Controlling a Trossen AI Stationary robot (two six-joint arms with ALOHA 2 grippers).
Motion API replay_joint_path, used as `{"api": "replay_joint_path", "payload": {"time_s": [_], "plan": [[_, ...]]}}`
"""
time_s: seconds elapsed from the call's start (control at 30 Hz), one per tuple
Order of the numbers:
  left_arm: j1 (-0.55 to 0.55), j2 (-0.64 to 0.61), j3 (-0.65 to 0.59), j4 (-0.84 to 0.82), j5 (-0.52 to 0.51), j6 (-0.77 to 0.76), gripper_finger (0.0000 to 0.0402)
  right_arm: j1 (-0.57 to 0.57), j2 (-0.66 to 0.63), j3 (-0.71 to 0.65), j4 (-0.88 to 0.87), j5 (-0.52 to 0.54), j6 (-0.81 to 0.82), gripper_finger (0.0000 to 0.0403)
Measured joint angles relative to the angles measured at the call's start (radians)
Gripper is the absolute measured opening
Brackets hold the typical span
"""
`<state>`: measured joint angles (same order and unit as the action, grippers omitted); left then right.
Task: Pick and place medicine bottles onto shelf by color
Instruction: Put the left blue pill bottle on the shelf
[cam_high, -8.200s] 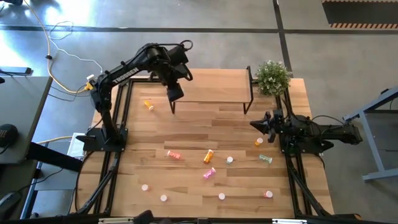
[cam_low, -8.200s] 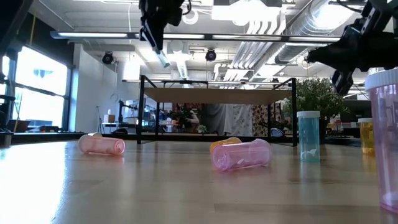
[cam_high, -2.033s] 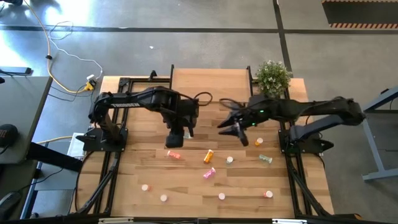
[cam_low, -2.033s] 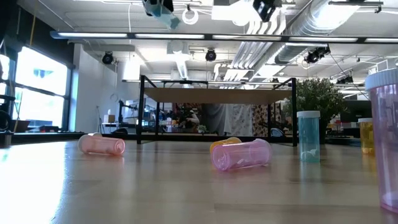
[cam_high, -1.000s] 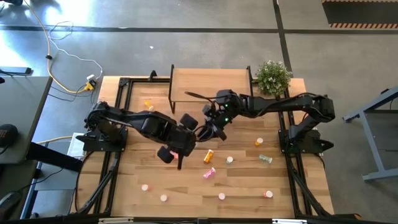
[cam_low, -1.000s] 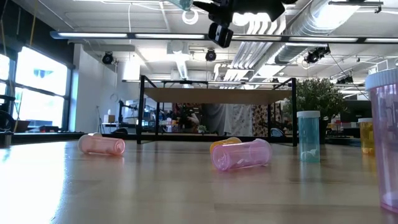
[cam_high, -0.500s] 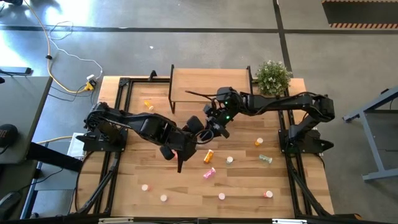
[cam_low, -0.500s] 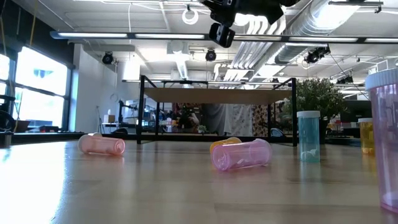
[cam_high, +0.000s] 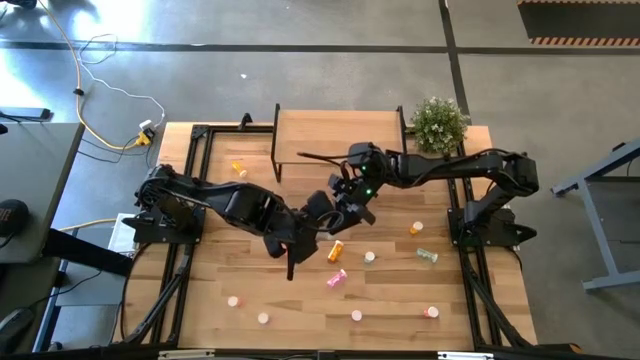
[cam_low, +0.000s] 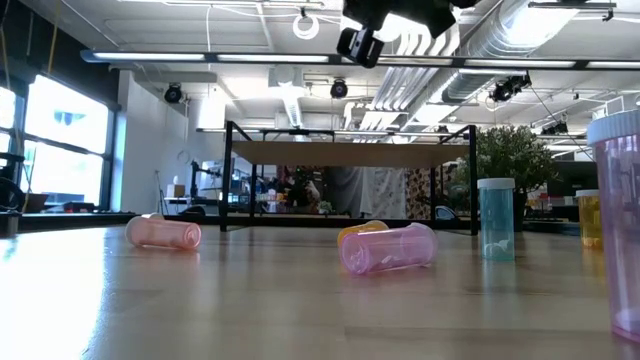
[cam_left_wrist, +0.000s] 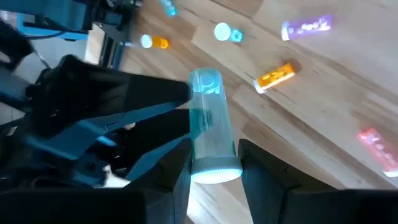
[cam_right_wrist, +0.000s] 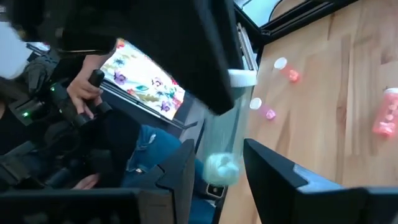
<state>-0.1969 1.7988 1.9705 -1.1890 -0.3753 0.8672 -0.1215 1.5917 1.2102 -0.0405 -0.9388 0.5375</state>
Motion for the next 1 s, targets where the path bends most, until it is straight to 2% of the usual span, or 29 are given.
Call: {"api": "replay_joint_path", "payload": {"time_s": [0.4,1.0], "plan": [[0.007,0.0,0.0,0.042,-0.006,0.054,0.0108,0.005,0.0,0.0,0.031,-0.001,0.054,0.0153],[0.007,0.0,0.0,0.042,-0.025,0.092,0.0108,0.004,0.0,0.0,0.044,-0.002,0.166,0.008]]}}
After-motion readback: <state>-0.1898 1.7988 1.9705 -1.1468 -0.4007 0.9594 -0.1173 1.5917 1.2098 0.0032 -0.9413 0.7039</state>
